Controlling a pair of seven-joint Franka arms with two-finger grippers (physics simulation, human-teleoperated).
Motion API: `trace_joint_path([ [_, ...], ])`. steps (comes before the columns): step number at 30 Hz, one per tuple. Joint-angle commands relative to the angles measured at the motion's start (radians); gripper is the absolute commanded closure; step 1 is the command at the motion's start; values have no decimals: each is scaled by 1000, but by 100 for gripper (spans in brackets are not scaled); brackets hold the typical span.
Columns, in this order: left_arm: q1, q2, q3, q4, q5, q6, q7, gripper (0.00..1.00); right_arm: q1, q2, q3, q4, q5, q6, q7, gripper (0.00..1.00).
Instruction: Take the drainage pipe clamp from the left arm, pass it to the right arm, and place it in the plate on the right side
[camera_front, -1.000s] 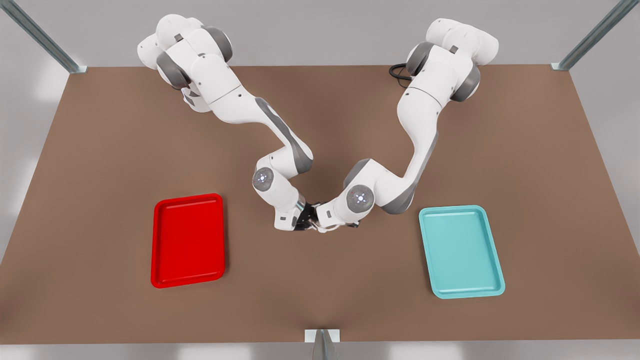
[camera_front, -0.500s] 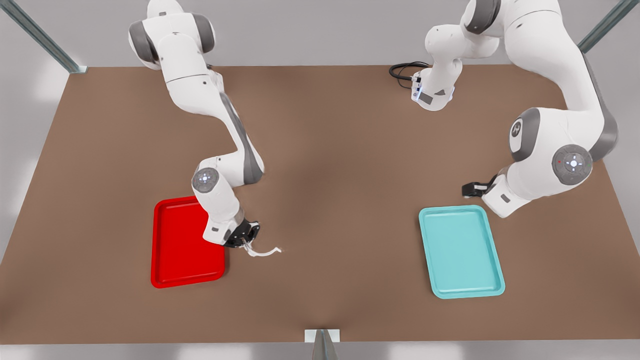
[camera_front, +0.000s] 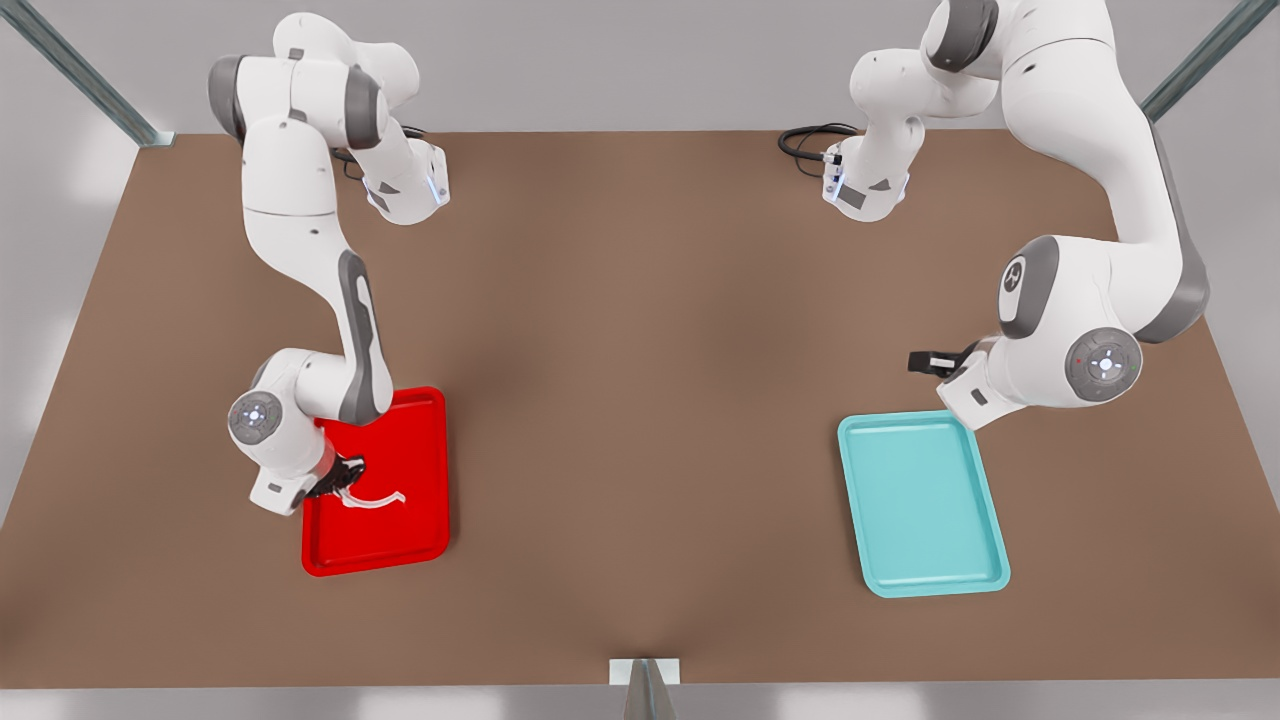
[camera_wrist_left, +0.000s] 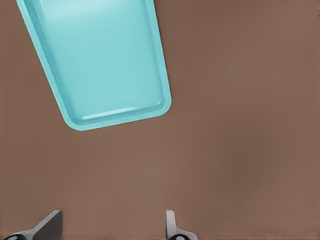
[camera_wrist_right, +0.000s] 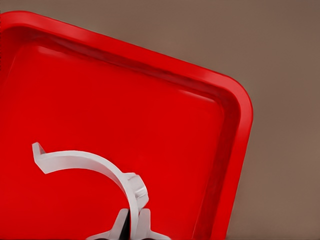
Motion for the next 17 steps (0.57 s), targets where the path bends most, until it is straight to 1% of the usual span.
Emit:
trace_joint_path([
  [1,0,-1,1,0,1,-6,54,0,5,1,0,-1,21,16,-259,38],
  [2,0,-1,1,2,3,-6,54,0,8,1,2,-1,22,13,-258,0],
  [6,2,-4,0,2,3,-8,54,0,8,-12,8,31,22,-31,-256,0],
  [7,2,-4,1,2,3,-8,54,0,17,-46,6,146,21,-256,-227,0],
  [8,5,-4,1,3,4,-8,56,0,19,-48,-5,327,9,-597,-60,0],
  [9,5,-4,1,3,4,-9,56,0,19,-52,-20,446,-14,-836,182,0],
  [10,6,-6,1,3,4,-11,57,0,19,-83,-26,500,-48,-943,424,0],
  [11,6,-12,1,3,4,-12,57,0,22,-150,-18,500,-116,-976,537,0],
  [13,6,-20,0,3,4,-14,57,0,12,-215,-26,508,-123,-1070,577,0],
  [15,3,-33,-2,3,4,-17,56,0,22,-345,-21,468,-179,-1101,600,0],
  [16,2,-33,-2,3,7,-31,56,0,23,-385,-20,439,-189,-1102,600,0],
  [17,2,-33,-2,3,6,-32,56,0,23,-390,-18,434,-202,-1102,600,0],
])
